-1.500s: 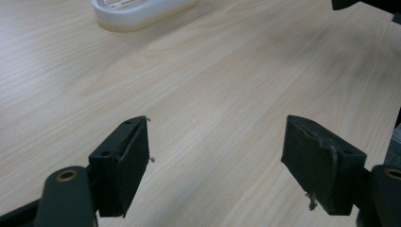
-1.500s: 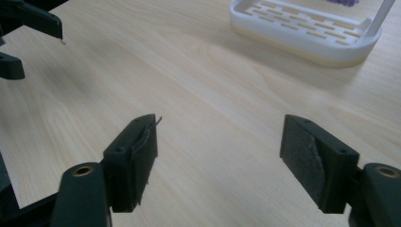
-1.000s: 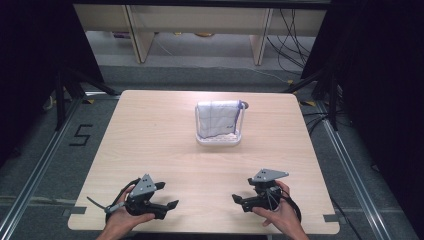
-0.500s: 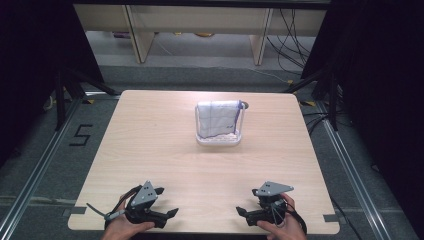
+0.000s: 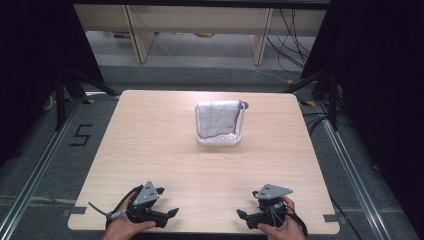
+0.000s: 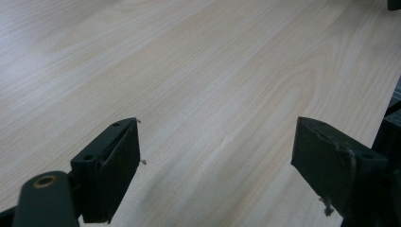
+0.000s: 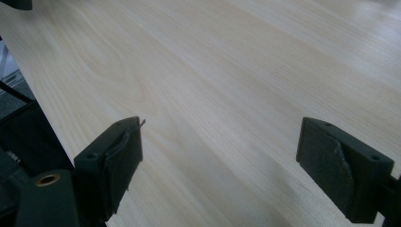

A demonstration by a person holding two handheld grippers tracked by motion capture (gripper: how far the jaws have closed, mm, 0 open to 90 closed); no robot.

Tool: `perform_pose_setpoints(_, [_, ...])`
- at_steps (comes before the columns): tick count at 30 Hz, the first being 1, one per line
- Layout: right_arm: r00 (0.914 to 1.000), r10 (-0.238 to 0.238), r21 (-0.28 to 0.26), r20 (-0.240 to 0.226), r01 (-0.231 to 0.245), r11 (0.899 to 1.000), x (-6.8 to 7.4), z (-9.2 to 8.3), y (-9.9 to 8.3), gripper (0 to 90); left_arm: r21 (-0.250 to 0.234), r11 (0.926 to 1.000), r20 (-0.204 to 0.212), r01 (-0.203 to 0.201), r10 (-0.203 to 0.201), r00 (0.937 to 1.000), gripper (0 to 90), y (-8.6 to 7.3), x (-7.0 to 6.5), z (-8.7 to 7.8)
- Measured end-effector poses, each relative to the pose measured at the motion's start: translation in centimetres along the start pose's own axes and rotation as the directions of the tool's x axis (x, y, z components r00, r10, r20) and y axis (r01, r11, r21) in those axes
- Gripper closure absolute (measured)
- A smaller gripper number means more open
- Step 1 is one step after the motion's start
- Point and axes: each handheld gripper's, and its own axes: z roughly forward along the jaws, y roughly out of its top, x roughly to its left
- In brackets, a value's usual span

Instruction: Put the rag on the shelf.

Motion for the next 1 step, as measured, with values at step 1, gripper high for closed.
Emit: perform_pose_setpoints(1, [1.0,-0.003,-0.003,0.002,0.003,1.0,0.02,0.03,0.0,16.0,0.024,0.9996,0.0,-0.015,0.015,0.9999,15.4,0.07,0.11,-0.14])
